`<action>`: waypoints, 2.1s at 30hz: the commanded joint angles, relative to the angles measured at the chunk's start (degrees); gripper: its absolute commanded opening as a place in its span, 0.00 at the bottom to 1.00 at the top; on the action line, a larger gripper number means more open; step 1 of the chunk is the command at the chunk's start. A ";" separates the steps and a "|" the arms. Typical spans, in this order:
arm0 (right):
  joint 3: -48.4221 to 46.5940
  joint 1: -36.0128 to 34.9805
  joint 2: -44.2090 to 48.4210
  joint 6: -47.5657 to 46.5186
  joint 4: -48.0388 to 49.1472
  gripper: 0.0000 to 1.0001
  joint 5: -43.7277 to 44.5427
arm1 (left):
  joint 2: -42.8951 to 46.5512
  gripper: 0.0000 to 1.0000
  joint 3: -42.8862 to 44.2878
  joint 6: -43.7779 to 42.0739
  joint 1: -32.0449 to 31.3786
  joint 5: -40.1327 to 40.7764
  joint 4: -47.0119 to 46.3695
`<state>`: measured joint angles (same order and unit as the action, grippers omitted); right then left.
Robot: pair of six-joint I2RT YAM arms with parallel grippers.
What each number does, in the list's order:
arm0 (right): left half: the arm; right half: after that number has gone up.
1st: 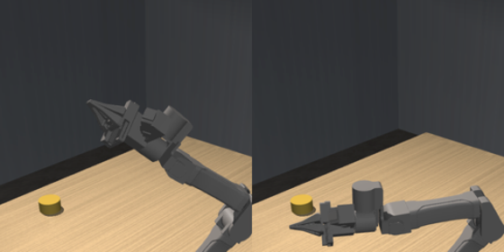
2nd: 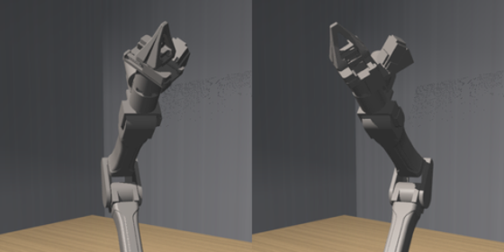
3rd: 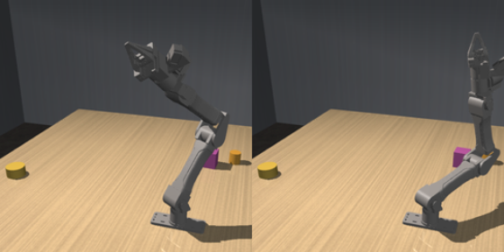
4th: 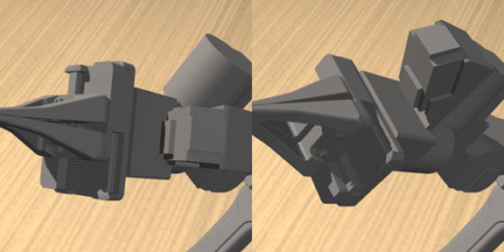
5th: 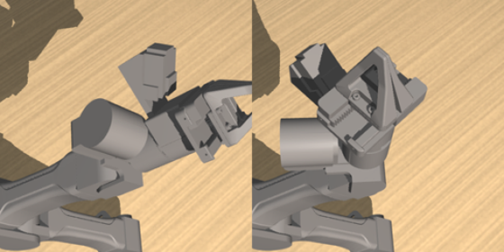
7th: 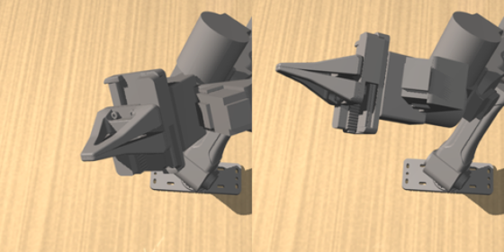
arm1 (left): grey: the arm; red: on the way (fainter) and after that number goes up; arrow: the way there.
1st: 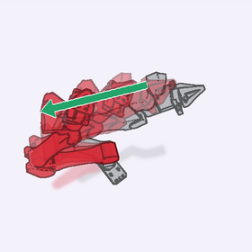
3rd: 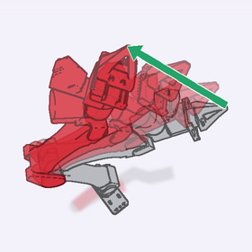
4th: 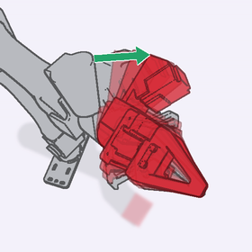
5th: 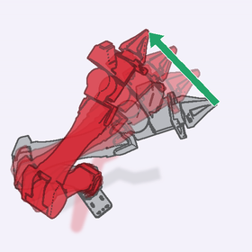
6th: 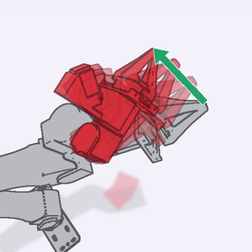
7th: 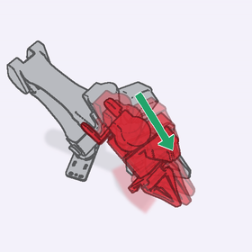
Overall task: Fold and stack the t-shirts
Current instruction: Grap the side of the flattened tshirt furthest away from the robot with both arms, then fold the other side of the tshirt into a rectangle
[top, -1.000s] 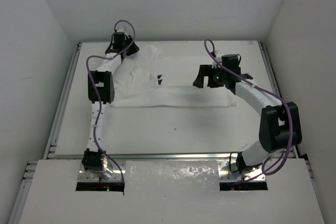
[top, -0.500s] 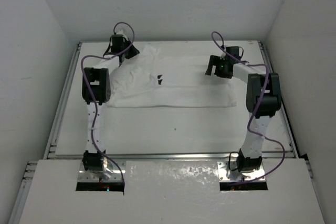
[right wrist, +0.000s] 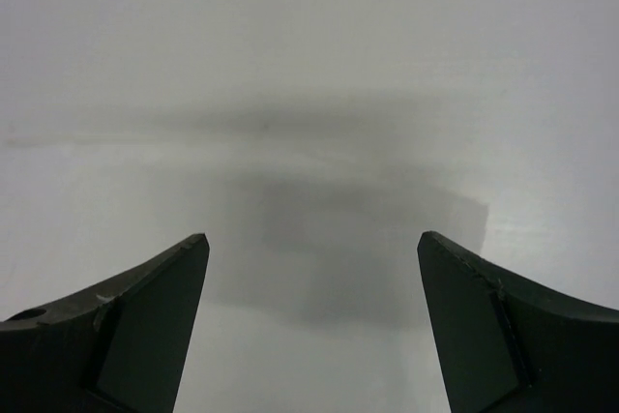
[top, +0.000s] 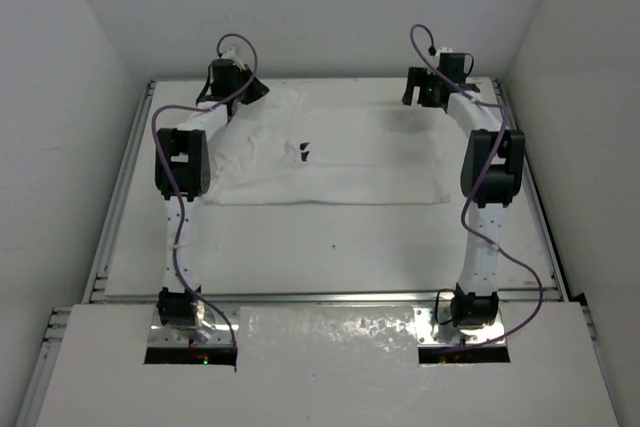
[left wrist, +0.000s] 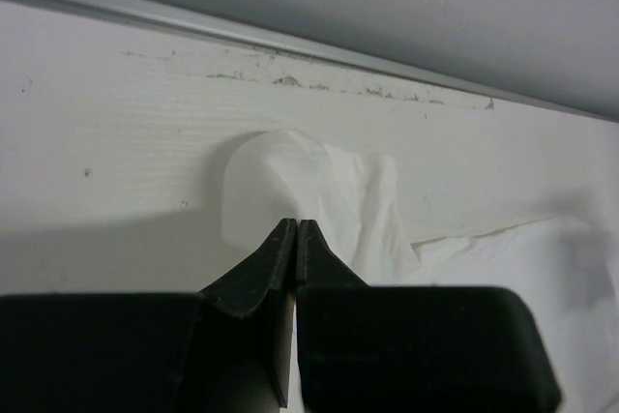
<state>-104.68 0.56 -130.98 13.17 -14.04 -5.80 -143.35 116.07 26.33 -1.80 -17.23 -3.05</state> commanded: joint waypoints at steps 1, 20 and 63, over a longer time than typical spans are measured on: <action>-9.89 2.78 -8.75 -3.41 -3.97 0.86 -0.87 | 4.22 0.00 -1.55 0.74 -0.39 -1.57 -2.75; -10.99 6.47 -12.65 -5.26 -0.99 0.53 -12.31 | 5.80 0.00 -2.70 1.45 -0.83 -1.49 -2.49; 45.44 6.56 24.89 16.54 37.16 0.00 -17.41 | 40.85 0.00 -51.90 3.82 0.48 -1.06 -29.65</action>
<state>-60.71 6.98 -109.82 28.77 18.33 -25.30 -108.40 65.89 30.68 -1.80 -21.19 -26.24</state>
